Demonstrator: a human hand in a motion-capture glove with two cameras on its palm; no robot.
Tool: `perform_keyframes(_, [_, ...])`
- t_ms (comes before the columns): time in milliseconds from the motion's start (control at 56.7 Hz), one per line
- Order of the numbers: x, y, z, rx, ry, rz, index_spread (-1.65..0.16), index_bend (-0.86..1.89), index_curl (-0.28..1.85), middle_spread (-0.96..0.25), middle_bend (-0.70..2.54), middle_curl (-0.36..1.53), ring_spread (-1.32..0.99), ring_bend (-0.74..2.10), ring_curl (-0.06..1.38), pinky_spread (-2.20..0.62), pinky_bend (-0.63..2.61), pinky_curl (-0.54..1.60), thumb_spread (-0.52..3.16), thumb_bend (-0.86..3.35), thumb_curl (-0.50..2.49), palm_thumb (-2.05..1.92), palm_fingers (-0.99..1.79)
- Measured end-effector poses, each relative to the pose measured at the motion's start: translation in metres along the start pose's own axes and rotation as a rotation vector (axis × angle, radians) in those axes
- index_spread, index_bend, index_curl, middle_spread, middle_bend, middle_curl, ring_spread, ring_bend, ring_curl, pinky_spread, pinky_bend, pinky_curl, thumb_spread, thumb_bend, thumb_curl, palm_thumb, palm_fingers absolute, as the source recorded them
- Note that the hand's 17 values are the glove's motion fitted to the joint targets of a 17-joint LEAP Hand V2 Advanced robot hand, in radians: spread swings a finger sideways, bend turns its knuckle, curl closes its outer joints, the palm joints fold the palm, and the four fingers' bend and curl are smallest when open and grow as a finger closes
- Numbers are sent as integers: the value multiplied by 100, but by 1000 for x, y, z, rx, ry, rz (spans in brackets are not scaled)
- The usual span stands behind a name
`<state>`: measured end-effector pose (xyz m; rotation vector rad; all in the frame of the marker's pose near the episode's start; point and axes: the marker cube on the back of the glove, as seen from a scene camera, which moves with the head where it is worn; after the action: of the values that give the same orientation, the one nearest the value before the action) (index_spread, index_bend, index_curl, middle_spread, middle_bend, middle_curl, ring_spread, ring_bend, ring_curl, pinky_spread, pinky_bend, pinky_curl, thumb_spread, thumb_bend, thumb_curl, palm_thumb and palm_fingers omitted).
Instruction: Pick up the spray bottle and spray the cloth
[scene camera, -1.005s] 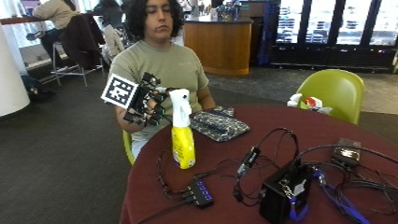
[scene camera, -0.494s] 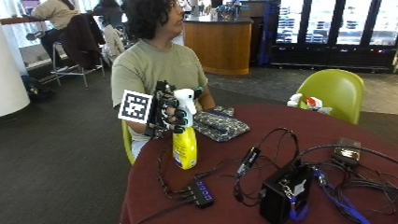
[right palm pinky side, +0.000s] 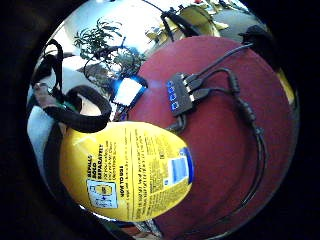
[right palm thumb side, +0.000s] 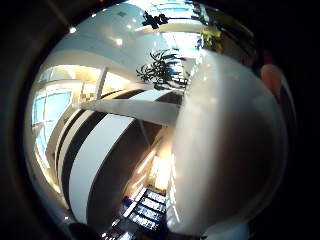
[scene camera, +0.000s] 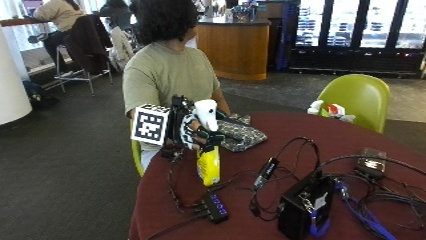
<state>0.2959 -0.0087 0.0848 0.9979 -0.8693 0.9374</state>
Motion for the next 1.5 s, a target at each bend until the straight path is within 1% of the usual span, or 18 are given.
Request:
perform_keyframes(71, [3, -2, 1, -54, 7, 42, -26, -3, 14, -15, 38, 43, -18, 68, 42, -20, 58, 39, 83, -2, 50, 88, 113])
perform_keyframes(141, [3, -4, 2, -130, -11, 79, -24, -2, 11, -15, 39, 44, -19, 70, 43, -22, 60, 40, 82, -3, 51, 88, 111])
perform_keyframes(212, [1, -2, -1, -151, -55, 104, -23, 14, 16, -14, 39, 44, -19, 67, 42, -20, 51, 38, 81, -3, 52, 88, 114])
perform_keyframes(229, [0, -2, -3, -148, -68, 103, -23, 20, 18, -15, 40, 44, -18, 64, 42, -19, 47, 37, 79, -3, 53, 88, 116])
perform_keyframes(247, [-1, 0, -5, -143, -82, 98, -23, 15, 18, -14, 39, 44, -19, 65, 42, -19, 48, 38, 79, -3, 53, 88, 115])
perform_keyframes(264, [-2, 1, -7, -135, -95, 90, -24, 28, 23, -15, 45, 46, -18, 58, 40, -18, 39, 35, 75, -3, 54, 89, 122])
perform_keyframes(317, [-8, 4, -17, -108, -116, 63, -25, 33, 27, -15, 47, 47, -18, 54, 40, -17, 35, 35, 70, -2, 56, 91, 124])
perform_keyframes(423, [-33, 6, -38, -129, -93, -30, -25, 32, 32, -17, 49, 49, -19, 53, 41, -20, 40, 36, 60, -3, 60, 92, 133])
perform_keyframes(494, [-53, 10, -49, -223, -60, -95, -26, 33, 35, -17, 51, 50, -19, 55, 42, -23, 40, 36, 53, -3, 62, 92, 137])
perform_keyframes(582, [-84, 19, -60, -452, 24, -108, -26, 34, 38, -18, 53, 51, -19, 57, 43, -26, 40, 37, 47, -3, 65, 92, 138])
perform_keyframes(652, [-110, 27, -65, -620, 108, -152, -26, 34, 41, -19, 55, 51, -20, 58, 44, -27, 41, 38, 43, -3, 66, 92, 138])
perform_keyframes(705, [-131, 38, -68, -710, 193, -190, -26, 35, 42, -19, 55, 51, -20, 59, 45, -28, 41, 38, 41, -3, 68, 92, 138])
perform_keyframes(881, [-186, 76, -61, -928, 454, -309, -26, 33, 46, -19, 57, 51, -20, 60, 45, -28, 43, 39, 39, -3, 70, 91, 136])
perform_keyframes(987, [-195, 90, -39, -1011, 625, -327, -26, 32, 47, -19, 57, 51, -20, 59, 46, -28, 44, 39, 39, -4, 71, 91, 136])
perform_keyframes(1110, [-185, 107, -10, -1101, 845, -295, -26, 31, 49, -19, 57, 51, -20, 59, 46, -28, 44, 39, 38, -4, 72, 91, 136])
perform_keyframes(1216, [-161, 129, 21, -1184, 1099, -248, -26, 30, 50, -19, 57, 51, -20, 59, 46, -28, 45, 39, 38, -4, 73, 91, 135])
perform_keyframes(1340, [-128, 150, 47, -1278, 1330, -241, -26, 29, 51, -19, 56, 51, -20, 59, 46, -27, 45, 39, 38, -4, 74, 90, 135])
perform_keyframes(1498, [-80, 178, 70, -1357, 1501, -219, -26, 29, 52, -19, 56, 51, -20, 58, 46, -26, 45, 39, 39, -4, 74, 90, 135])
